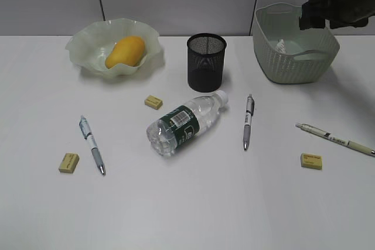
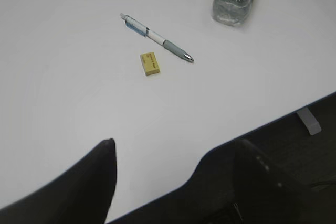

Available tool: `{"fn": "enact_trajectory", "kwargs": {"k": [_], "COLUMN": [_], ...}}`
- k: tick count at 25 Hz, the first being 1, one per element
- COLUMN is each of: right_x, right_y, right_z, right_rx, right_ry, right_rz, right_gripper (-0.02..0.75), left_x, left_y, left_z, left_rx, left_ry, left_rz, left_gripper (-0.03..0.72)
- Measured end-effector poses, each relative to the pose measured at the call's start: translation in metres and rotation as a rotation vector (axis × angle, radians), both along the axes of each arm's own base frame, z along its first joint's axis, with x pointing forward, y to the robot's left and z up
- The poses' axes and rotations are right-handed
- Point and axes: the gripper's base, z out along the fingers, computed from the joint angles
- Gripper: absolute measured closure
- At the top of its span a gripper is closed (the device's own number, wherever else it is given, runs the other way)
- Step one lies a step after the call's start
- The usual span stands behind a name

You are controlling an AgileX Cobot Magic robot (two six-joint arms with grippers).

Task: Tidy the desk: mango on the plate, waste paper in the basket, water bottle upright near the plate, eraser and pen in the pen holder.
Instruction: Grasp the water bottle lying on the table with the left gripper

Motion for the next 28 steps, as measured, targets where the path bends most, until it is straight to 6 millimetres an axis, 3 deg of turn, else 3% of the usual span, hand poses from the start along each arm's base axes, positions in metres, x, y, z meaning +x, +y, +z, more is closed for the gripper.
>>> {"fn": "enact_trajectory", "kwargs": {"k": [9,16,23,28], "right_x": [-0.044,-0.086,-0.113,-0.159], "right_y": [0.006,-0.002,-0.009,-0.011], "right_z": [0.037,0.058,0.097,0.134], "right_rx": [0.050,-0.019,-0.052,-0.025], "right_ry": [0.329,0.607,0.532,0.425], "right_rz": [0.068,0.038,-0.012,-0.042], "right_gripper": [0.215,0.239,0.240,0.240], "left_x": [0.000,0.000,0.000,0.000], "left_y": [0.000,0.000,0.000,0.000], "left_z": [0.000,0.000,0.000,0.000], "left_rx": [0.001,0.001,0.001,0.001], "left_ry": [0.000,0.000,0.000,0.000], "left_rz": [0.000,0.000,0.000,0.000], "left_gripper": [0.168,0.169,0.169,0.169]}}
